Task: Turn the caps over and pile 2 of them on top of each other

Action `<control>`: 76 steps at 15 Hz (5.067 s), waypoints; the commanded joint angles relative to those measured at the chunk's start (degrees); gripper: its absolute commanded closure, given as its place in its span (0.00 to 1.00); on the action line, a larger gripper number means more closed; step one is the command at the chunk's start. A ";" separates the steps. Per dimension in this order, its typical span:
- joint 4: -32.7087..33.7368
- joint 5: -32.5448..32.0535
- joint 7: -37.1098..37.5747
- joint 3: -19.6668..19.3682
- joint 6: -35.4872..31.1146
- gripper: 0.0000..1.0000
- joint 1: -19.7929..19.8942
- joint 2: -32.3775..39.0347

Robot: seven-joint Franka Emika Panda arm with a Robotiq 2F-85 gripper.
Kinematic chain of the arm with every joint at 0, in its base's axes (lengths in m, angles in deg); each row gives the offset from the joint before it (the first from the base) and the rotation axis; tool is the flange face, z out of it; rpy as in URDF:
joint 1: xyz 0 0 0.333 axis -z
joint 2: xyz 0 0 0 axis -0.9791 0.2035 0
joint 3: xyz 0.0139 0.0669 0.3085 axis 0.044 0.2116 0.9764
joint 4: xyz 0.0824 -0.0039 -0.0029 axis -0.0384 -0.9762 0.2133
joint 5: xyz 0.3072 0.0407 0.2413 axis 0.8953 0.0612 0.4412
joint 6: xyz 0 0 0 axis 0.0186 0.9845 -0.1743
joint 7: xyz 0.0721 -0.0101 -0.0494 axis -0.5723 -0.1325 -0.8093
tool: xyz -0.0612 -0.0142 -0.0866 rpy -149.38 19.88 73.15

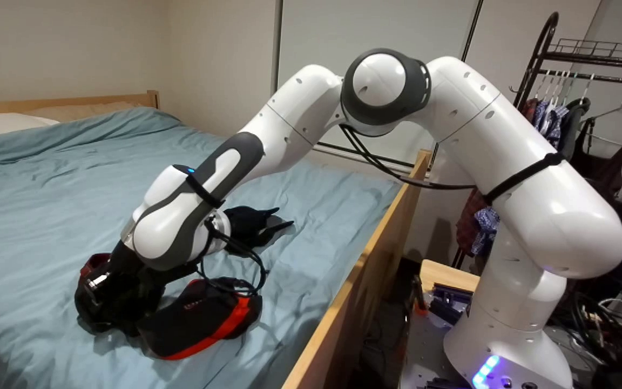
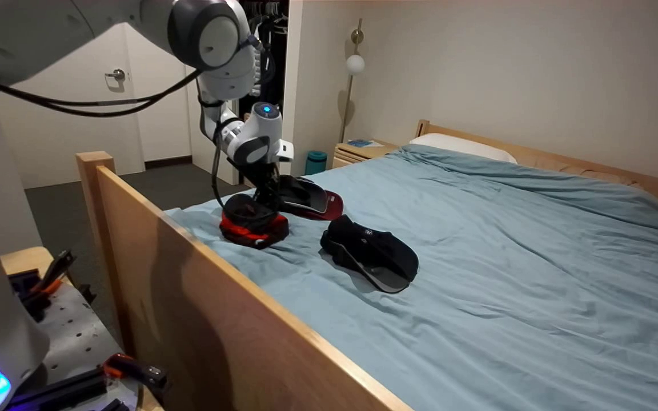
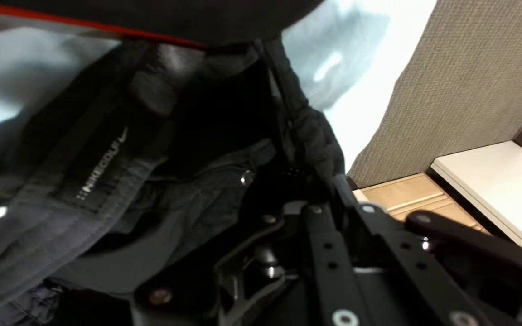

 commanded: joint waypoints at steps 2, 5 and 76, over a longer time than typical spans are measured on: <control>2.82 0.93 -4.64 6.52 5.84 0.94 2.31 -2.59; 6.68 1.19 -7.69 9.27 10.78 0.95 0.91 -4.60; -23.56 8.37 15.23 -27.24 14.27 0.19 -9.22 -33.53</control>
